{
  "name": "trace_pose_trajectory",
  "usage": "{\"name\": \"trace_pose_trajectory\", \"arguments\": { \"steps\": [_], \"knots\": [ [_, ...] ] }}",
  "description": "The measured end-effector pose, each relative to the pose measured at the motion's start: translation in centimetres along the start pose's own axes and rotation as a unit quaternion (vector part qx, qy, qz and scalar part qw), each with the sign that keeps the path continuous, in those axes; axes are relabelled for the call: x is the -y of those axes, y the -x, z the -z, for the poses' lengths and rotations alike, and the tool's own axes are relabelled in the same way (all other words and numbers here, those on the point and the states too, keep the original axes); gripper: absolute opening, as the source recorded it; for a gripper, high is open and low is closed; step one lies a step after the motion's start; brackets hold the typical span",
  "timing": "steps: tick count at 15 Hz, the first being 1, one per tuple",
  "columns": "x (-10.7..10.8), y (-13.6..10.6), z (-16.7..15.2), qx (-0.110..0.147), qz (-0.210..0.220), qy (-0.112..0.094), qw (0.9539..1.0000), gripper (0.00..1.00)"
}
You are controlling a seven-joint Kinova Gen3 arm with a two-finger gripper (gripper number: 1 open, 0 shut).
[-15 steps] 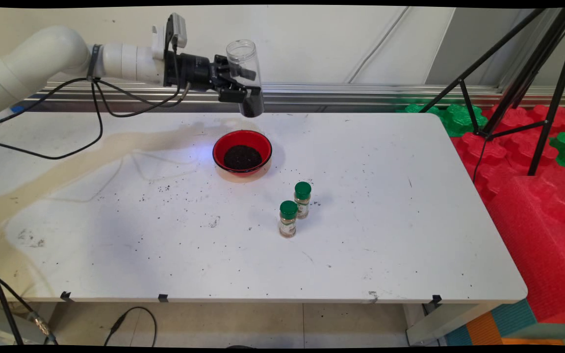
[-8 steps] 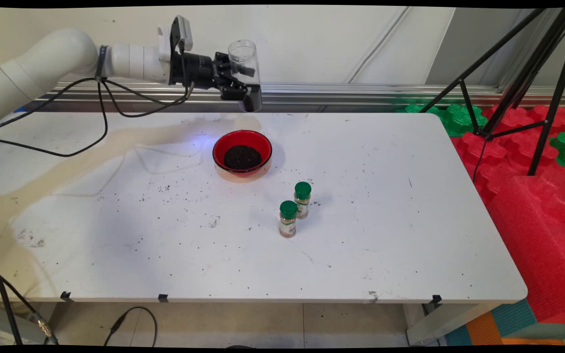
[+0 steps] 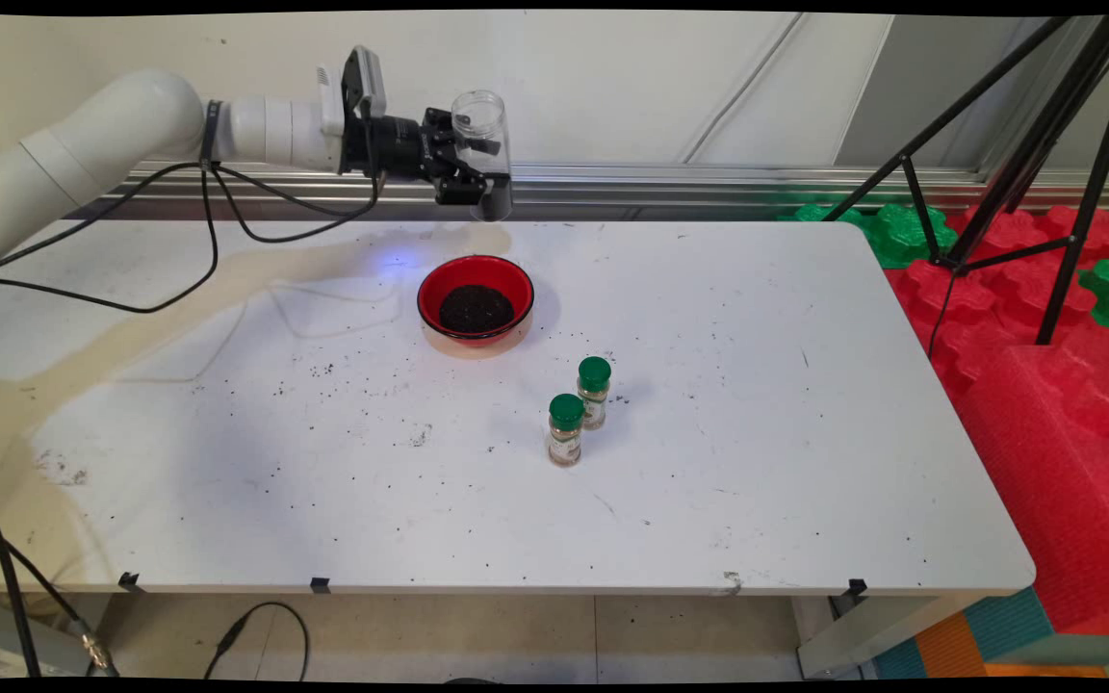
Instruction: Pour the black seasoning powder in the red bowl
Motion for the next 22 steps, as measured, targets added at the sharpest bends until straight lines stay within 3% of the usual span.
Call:
{"name": "trace_pose_trajectory", "arguments": {
  "steps": [7,12,16,22],
  "knots": [
    [-0.2,1.5,-0.6,0.002,-0.057,-0.006,0.9984,0.0],
    [-0.5,2.2,-0.8,0.003,-0.113,-0.012,0.9935,0.0],
    [-0.7,2.5,-0.9,0.004,-0.174,-0.018,0.9846,0.0],
    [-1.2,2.8,-0.7,0.003,-0.267,-0.023,0.9635,0.0]
  ]
}}
